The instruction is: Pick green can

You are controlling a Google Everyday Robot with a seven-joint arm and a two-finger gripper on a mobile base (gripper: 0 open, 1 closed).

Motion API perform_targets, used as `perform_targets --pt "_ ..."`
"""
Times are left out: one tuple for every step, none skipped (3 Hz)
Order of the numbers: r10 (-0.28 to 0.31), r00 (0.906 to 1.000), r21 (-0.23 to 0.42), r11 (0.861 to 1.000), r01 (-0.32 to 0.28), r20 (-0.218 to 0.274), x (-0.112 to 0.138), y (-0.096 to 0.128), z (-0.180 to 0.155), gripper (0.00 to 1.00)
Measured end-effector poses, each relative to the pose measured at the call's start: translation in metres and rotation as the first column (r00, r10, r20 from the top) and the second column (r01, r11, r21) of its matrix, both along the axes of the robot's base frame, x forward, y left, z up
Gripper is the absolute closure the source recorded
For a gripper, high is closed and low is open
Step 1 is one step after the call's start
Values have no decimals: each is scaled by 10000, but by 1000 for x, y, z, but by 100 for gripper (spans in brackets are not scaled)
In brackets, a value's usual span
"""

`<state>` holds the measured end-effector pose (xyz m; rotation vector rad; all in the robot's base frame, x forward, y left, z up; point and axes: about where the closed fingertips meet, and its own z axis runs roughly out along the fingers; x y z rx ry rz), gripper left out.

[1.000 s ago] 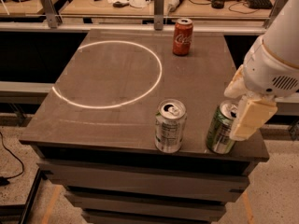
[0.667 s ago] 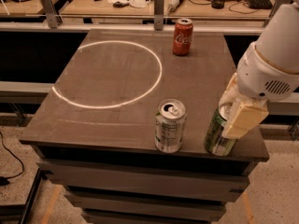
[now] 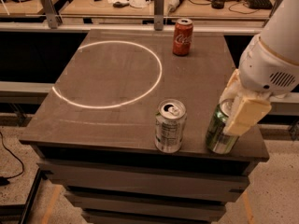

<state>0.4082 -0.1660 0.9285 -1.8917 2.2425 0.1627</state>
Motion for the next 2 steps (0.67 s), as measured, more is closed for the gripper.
perform_targets --pt "-92 9980 4 10000 91 622 5 -7 26 100" --pt "-92 9980 5 10000 92 623 5 -6 26 100"
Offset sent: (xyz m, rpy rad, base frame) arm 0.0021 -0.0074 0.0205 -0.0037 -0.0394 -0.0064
